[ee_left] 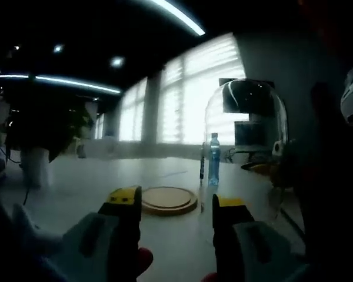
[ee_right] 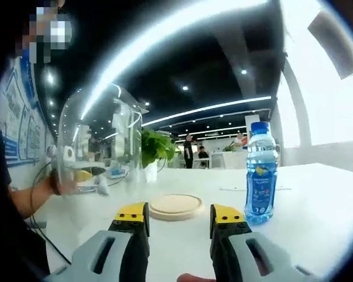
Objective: Open the cover put in the Mizone put the cover back on
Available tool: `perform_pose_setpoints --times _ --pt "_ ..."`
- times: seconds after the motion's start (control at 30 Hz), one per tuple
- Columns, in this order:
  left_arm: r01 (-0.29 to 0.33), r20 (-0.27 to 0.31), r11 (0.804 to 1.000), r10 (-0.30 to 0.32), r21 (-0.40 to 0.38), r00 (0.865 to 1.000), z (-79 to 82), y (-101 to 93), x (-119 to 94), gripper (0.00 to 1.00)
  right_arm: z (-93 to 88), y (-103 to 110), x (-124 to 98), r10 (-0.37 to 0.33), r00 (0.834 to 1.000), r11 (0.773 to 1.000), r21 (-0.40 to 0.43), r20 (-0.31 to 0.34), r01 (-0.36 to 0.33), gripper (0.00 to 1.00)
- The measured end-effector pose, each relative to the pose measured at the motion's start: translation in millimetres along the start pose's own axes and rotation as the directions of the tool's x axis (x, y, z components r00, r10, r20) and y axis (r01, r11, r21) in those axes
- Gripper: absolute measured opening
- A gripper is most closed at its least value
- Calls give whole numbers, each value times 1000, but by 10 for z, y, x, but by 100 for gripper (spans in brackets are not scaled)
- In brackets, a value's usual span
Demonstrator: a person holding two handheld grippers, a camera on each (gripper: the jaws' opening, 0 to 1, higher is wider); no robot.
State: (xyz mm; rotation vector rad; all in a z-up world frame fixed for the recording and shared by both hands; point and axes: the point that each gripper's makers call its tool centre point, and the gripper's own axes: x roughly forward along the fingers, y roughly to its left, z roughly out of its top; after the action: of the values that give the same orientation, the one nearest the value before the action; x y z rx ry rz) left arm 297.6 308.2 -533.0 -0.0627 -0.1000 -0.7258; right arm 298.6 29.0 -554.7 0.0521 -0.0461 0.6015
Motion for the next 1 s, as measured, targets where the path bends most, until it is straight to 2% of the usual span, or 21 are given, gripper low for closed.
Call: perform_pose_setpoints --times 0.13,0.27,0.4,0.53,0.77,0.87,1.0 --pt "26 -1 1000 -26 -4 1000 -1 -76 10 38 22 -58 8 -32 999 999 -12 -2 32 28" --pt "5 9 1000 -5 -3 1000 4 -25 4 37 23 -46 22 -24 1000 1000 9 1 24 28" --pt "-29 30 999 31 -45 999 43 93 -17 37 -12 -54 30 -35 999 999 -23 -21 35 28" --pt "-34 23 999 35 -42 999 38 109 -27 33 10 -43 18 -31 999 999 -26 -18 31 28" --pt "3 0 1000 -3 -5 1000 16 52 1 34 29 -91 10 -42 999 999 -15 -10 42 28" --pt "18 -7 1000 -18 12 1000 11 103 45 34 30 -148 11 -58 998 998 -14 -12 58 28" --pt "44 9 999 -44 -4 999 62 206 175 34 61 -184 12 -74 997 997 -20 -14 73 27"
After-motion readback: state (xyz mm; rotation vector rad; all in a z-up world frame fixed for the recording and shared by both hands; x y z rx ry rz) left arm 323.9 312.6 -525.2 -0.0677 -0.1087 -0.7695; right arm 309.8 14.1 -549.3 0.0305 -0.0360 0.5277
